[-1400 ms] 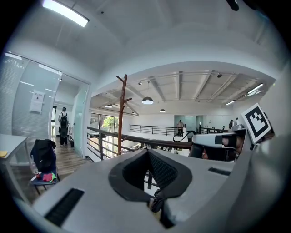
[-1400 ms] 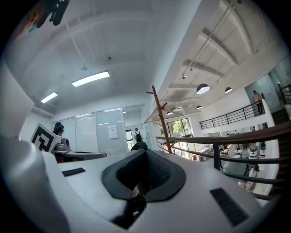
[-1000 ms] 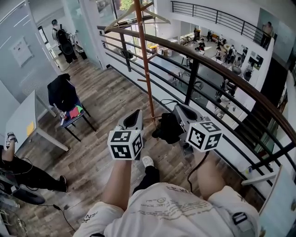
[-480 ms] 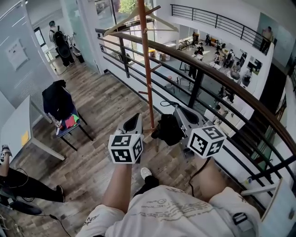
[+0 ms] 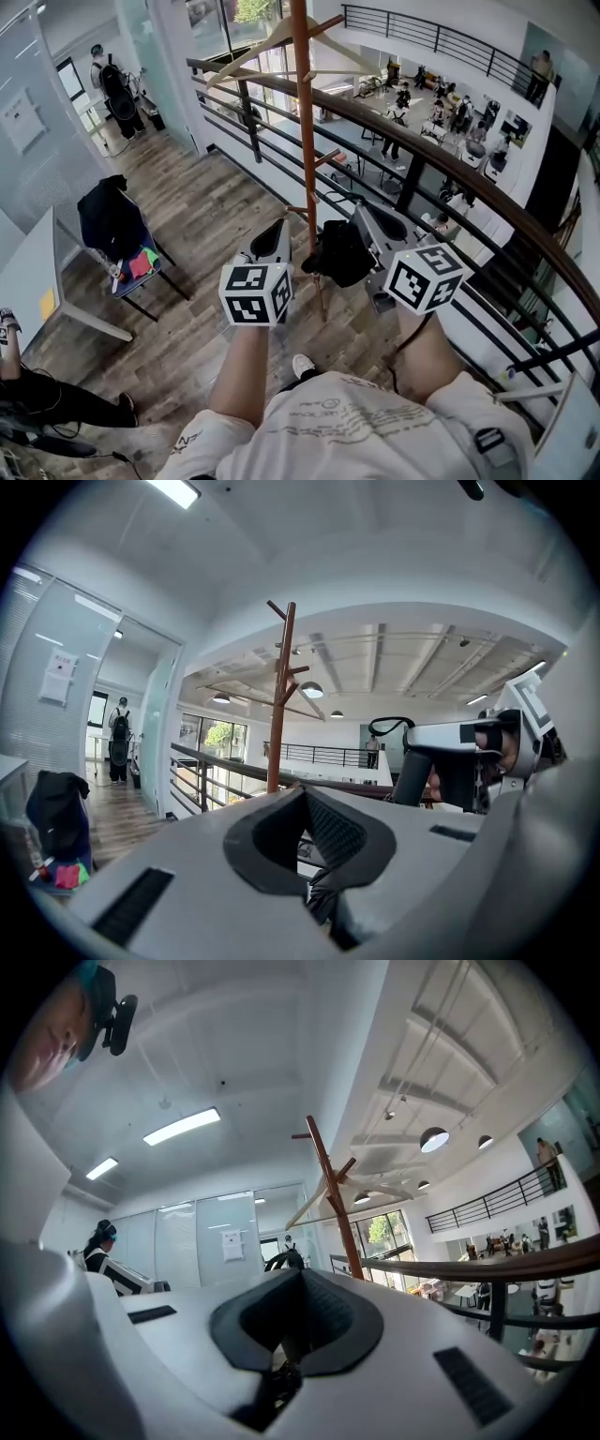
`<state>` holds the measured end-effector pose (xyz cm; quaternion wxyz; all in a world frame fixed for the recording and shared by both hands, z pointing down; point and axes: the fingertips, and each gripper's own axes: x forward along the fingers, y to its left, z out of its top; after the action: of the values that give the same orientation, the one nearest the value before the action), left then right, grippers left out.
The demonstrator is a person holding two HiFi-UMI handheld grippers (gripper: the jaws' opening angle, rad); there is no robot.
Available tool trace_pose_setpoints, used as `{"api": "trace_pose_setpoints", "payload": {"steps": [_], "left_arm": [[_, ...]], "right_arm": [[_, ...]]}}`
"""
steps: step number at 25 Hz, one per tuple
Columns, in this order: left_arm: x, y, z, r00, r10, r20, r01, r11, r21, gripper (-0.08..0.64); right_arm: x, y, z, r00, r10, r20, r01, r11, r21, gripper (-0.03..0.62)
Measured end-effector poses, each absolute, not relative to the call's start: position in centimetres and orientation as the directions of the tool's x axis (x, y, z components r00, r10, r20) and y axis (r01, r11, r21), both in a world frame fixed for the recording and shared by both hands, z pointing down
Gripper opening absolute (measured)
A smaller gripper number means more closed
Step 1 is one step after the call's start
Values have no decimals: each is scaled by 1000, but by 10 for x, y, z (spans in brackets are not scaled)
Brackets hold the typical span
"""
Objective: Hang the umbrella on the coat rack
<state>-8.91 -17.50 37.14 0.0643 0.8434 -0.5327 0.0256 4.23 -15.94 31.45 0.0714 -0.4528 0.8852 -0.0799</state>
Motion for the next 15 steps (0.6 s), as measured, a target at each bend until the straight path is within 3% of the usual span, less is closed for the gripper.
{"api": "trace_pose_setpoints", "payload": {"steps": [15], "left_arm": [[-96, -282, 346, 493, -866, 88, -870, -487, 74, 5]], "right_arm": [[38, -272, 279, -541, -836, -96, -812, 548, -198, 6]]}}
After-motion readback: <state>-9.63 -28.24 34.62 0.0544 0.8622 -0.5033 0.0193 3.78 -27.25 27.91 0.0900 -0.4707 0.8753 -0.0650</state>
